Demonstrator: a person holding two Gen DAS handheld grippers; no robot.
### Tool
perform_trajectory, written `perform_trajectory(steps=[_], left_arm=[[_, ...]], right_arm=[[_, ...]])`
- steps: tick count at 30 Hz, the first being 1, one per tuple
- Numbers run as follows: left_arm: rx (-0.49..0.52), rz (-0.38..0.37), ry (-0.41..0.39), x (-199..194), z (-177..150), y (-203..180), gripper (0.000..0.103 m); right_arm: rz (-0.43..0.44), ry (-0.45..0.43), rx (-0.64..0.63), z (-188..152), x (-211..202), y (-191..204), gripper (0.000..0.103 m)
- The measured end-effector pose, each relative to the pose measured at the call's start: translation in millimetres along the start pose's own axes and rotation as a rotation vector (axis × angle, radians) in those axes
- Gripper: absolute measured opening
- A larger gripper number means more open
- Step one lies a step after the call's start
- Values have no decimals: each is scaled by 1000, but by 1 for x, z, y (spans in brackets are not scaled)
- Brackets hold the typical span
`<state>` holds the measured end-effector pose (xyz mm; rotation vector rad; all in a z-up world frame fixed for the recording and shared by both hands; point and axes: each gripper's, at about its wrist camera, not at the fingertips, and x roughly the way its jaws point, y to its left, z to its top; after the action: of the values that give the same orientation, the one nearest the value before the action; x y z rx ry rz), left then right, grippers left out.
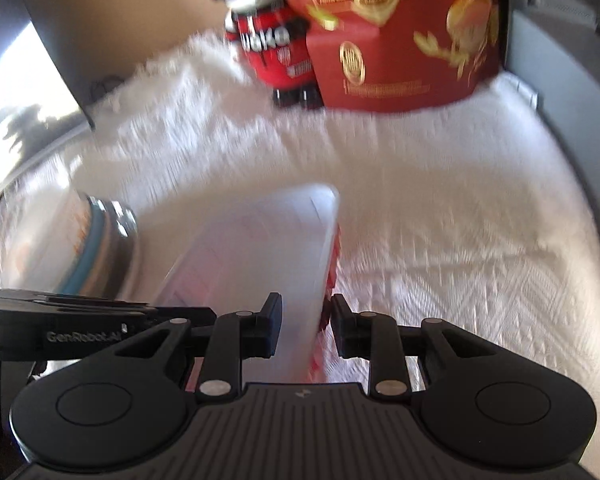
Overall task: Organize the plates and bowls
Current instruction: 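Lift the tray with both grippers and carry it over the bowl stack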
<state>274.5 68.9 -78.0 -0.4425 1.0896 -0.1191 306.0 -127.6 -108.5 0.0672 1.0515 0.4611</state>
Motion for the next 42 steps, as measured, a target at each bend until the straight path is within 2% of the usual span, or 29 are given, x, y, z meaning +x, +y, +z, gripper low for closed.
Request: perform_trajectory(steps=[3,8,11,15,21,27,31,37,42], left_arm=[[29,-1,-62,-35,14,6,20],[78,21,-156,-96,28,34,20],[61,5,-184,-128,36,63,20],[40,9,-194,-157,39,105,20],[-5,19,-142,-169,45,159,20],[-6,51,-127,-162,33,174,20],[-25,53,-112,-154,25,175,20],[-52,62,-92,-140,22,174,20],[-143,6,-52,-131,20,189,20]], right_arm=[[14,-66,-3,13,-20,19,28],[64,-182,-24,31,-45,73,28],[86,-246,-59,40,-53,113,28],[112,-284,-98,45,-52,163,28],[151,-228,-123,48,-26,223,28],[137,-157,-130,41,-5,249,28],[115,-122,-171,32,1,250,28],[128,-70,-182,24,5,238,28],[132,-22,-175,20,14,229,28]])
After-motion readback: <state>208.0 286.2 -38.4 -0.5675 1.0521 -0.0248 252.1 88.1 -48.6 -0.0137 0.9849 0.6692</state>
